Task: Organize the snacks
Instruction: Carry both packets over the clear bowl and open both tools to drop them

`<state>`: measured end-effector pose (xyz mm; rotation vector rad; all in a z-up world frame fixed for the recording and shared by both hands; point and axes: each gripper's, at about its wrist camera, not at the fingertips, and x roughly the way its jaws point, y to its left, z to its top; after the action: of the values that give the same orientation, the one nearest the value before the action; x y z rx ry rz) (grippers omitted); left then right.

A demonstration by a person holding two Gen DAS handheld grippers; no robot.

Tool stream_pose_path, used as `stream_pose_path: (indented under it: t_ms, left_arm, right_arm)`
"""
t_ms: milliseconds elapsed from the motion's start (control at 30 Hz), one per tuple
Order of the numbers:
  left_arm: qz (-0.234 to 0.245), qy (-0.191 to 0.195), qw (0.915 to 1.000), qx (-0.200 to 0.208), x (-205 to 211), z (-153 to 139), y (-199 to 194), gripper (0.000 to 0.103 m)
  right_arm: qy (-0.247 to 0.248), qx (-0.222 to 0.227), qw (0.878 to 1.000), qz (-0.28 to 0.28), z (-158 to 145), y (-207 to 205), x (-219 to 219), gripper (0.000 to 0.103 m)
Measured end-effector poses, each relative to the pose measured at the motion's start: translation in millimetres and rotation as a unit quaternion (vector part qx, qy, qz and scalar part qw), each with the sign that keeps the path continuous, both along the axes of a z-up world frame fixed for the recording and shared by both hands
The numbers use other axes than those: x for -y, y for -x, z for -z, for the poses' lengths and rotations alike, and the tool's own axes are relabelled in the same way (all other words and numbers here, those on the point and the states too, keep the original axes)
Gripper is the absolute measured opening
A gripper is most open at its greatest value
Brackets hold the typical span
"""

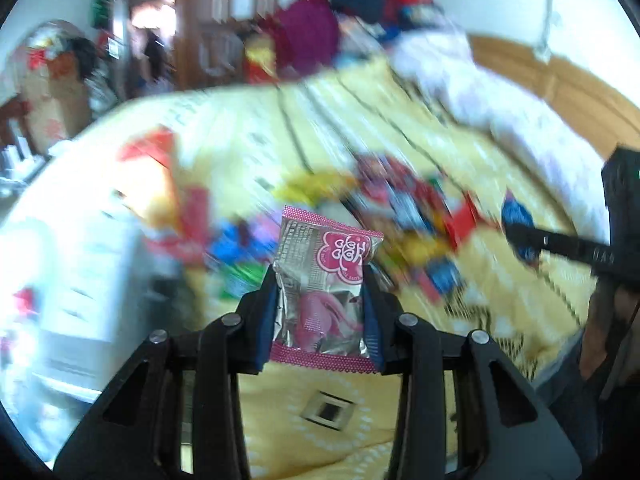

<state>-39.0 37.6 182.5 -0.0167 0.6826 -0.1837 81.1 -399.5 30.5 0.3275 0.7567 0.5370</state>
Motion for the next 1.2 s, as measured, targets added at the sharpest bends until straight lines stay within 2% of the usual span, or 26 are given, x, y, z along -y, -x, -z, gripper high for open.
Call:
stream_pose_path:
  t_ms: [133,200,300,367,467,567,700,833,933,1200]
  left_arm:
    - [-0.068,-0.014,0.9961,0.055,-47.2,-44.6,14.8,0.038]
    - [-0.112,-0.025,0.9903,0.078,-80.1,-63.6,23.4,0.038]
    - [-0.176,-0.025,0.9798,0.091,-127.8,-75.9,29.4,0.038]
    - [-0.217,-0.027,0.9713,0.093,-158.6,-78.0,36.0,0.038]
    - [-0.290,-0.030,0.9524,0.091,-212.4,-79.5,49.7,0.038]
    - [-0.342,-0.047,0.9358,0.072,-241.7,-67.4,52.8,0.038]
    - [-0.383,-0.050,0.9218,0.035,-274.2,-47.3,53.0,0.038]
    - [-0.392,-0.051,0.9184,0.021,-279.7,-37.0,58.5,0.038]
    - [-0.389,-0.044,0.9197,0.024,-286.0,-35.2,66.4,0.038]
    - [-0.385,-0.036,0.9220,0.018,-297.1,-31.7,73.0,0.038]
  right_arm:
    - [0.001,0.049,0.998,-0.038,-49.6,-2.5,-41.1,0.048]
    - [0.001,0.074,0.995,-0.064,-75.0,-1.9,-70.1,0.048]
    - [0.001,0.102,0.990,-0.101,-103.9,0.3,-114.3,0.048]
    - [0.001,0.122,0.984,-0.134,-125.8,4.0,-154.0,0.048]
    - [-0.004,0.137,0.975,-0.176,-146.6,11.6,-206.3,0.048]
    - [0.000,0.149,0.965,-0.218,-163.1,21.3,-262.5,0.048]
    - [0.014,0.158,0.948,-0.276,-173.4,43.1,-338.6,0.048]
    - [0.028,0.151,0.933,-0.326,-169.1,68.7,-403.3,0.048]
    - [0.036,0.141,0.928,-0.343,-162.0,77.0,-433.0,0.048]
    - [0.059,0.131,0.921,-0.361,-145.1,88.1,-463.2,0.048]
